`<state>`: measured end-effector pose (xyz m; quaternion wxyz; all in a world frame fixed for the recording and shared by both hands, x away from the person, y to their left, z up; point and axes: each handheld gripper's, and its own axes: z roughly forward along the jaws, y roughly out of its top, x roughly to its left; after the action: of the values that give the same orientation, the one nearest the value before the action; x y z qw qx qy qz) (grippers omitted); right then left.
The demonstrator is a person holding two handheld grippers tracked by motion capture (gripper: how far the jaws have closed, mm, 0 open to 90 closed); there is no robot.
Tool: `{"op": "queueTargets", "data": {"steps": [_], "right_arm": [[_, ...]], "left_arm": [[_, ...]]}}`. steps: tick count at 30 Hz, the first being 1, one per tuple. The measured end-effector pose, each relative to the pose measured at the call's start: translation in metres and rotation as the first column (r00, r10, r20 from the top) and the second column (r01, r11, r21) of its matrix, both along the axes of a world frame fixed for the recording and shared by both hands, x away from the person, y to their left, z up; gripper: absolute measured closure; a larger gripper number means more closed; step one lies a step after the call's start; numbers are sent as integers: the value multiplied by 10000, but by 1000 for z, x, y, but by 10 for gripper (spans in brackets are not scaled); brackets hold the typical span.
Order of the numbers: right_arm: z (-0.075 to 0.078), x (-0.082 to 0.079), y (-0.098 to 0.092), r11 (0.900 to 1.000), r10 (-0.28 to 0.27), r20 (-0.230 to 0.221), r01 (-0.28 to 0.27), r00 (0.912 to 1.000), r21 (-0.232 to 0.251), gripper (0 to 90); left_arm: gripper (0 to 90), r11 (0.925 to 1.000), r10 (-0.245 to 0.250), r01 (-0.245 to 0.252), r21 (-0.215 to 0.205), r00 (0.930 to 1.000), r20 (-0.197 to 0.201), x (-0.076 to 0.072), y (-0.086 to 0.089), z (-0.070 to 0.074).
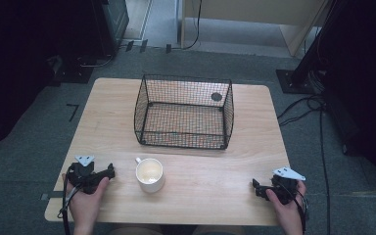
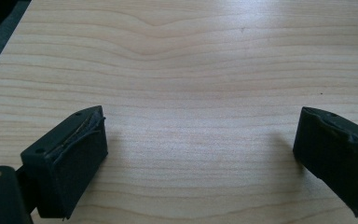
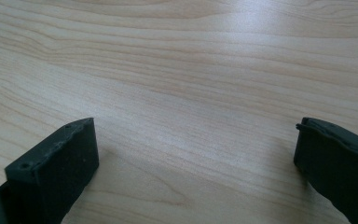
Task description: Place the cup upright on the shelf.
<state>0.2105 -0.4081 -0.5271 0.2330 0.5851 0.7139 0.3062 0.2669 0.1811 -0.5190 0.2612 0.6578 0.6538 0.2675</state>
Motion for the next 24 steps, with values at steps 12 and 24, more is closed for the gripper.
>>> {"op": "queueTargets", "data": {"steps": [12,24], "right_arm": [[0,0,0,10000,2,-2,-2,10000,1,0],[0,0,0,10000,4,-1,-4,10000,-1,0]], "left_arm": [[296,9940,-1043,1025,388,9934,482,-23,-32,5],[649,9301,-3131,3315,-1579,9407,1306,-39,-73,16]]}}
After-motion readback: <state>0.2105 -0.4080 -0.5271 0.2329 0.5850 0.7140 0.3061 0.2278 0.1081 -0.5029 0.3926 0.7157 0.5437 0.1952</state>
